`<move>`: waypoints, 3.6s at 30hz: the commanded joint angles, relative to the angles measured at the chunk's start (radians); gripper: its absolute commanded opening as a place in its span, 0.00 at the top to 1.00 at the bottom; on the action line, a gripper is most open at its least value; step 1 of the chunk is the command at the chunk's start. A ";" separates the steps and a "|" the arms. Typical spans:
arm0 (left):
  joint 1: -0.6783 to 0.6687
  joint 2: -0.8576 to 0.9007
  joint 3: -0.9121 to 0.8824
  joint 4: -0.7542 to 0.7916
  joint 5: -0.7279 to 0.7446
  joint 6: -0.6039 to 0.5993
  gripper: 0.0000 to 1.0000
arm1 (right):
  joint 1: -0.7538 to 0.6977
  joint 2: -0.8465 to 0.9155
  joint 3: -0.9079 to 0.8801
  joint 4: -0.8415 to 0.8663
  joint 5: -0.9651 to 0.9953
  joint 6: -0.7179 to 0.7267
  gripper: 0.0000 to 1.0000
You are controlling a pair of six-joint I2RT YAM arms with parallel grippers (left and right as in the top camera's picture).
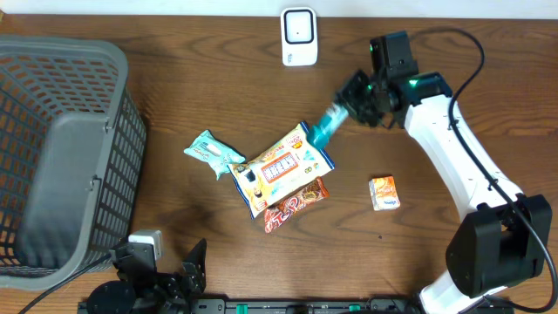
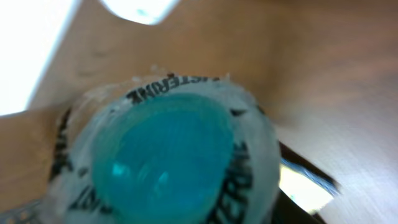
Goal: Scan the item barcode
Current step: 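Raise the teal bottle up to the white scanner face, then carry the bottle right and set it at the table's right edge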
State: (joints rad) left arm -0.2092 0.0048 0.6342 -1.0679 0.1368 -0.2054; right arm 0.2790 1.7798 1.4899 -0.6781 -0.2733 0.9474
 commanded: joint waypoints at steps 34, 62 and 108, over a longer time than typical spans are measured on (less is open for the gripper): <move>0.004 0.000 0.003 0.000 0.013 0.002 0.02 | -0.040 0.773 0.504 1.280 -0.196 0.190 0.99; 0.004 0.000 0.003 0.000 0.013 0.002 0.02 | -0.203 0.180 0.524 0.002 0.333 -0.529 0.99; 0.004 0.000 0.003 0.000 0.013 0.002 0.02 | -0.602 -0.352 0.399 -0.381 -0.058 -0.563 0.01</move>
State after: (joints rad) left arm -0.2092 0.0048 0.6334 -1.0691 0.1371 -0.2054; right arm -0.4099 1.4654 1.8923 -0.9607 -0.0914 0.3580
